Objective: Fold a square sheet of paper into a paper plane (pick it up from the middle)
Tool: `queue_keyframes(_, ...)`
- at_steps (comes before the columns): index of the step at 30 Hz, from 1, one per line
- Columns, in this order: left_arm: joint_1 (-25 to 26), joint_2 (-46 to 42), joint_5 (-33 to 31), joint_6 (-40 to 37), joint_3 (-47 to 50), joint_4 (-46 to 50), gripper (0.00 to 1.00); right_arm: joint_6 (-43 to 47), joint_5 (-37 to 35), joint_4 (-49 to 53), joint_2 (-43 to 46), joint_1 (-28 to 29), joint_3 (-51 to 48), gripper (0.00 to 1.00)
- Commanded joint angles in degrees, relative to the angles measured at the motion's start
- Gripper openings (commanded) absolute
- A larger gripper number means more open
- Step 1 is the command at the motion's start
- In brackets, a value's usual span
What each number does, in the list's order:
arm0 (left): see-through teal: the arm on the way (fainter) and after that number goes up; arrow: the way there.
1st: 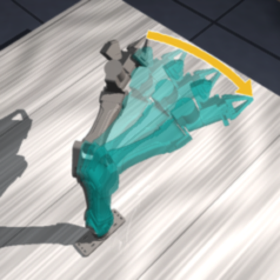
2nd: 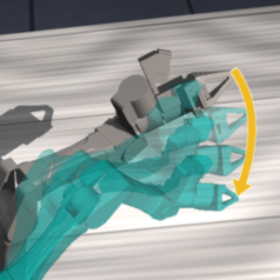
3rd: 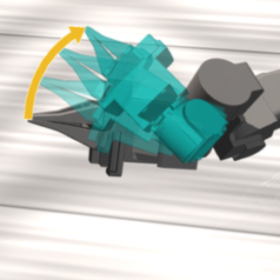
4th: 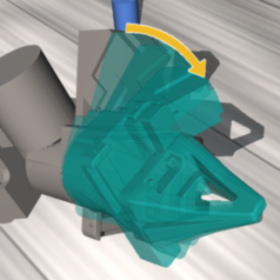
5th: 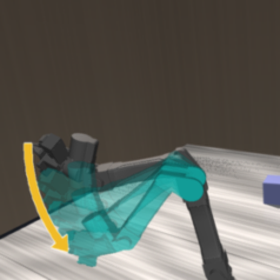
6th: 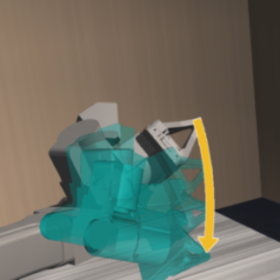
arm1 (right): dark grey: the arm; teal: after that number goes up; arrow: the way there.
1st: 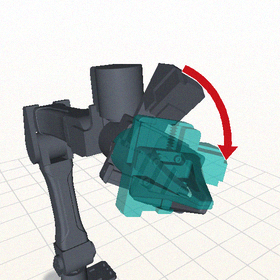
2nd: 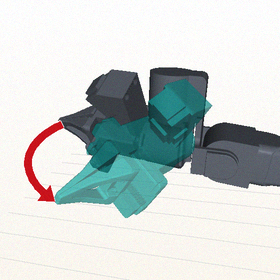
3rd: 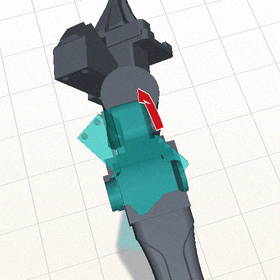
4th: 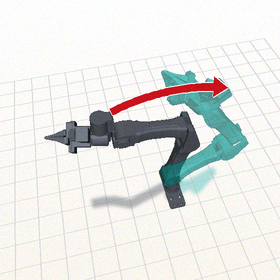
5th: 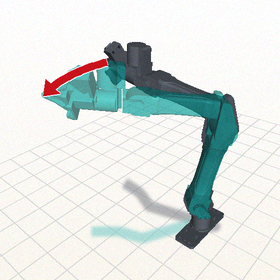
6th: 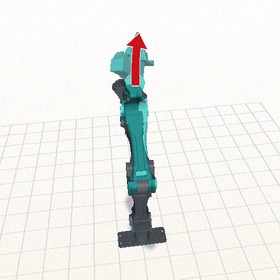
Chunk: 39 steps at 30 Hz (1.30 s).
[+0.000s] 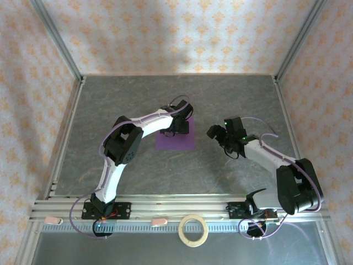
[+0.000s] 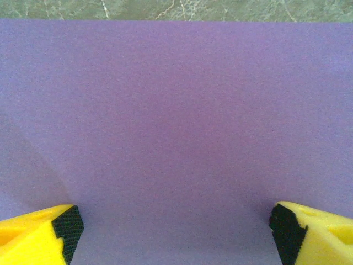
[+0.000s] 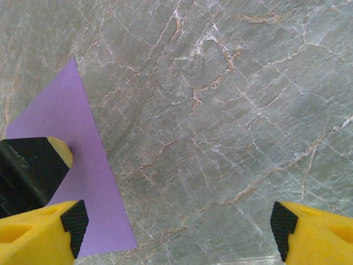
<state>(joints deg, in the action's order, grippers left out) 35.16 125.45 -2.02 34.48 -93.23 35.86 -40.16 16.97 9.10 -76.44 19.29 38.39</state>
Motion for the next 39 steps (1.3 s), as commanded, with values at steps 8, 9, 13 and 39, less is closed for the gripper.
queue_keyframes(8, -0.4, 2.7, 1.1, -0.5, 3.5, 3.2, 0.85, 0.2, -1.0, 1.4, 0.0, -0.3, 1.9, 0.89)
queue_keyframes(9, -0.4, 2.7, 1.1, -0.5, 3.6, 3.1, 0.85, 0.3, -1.0, 1.4, 0.0, -0.2, 1.9, 0.89)
queue_keyframes(13, -0.4, 2.3, 1.9, -0.3, 4.0, 2.6, 0.84, 0.0, -1.0, 1.4, -0.1, -0.2, 1.8, 0.89)
queue_keyframes(39, -0.7, -4.6, 0.3, 0.0, 1.2, 5.5, 0.94, -0.8, -0.9, 1.6, 0.9, -0.2, 2.3, 0.89)
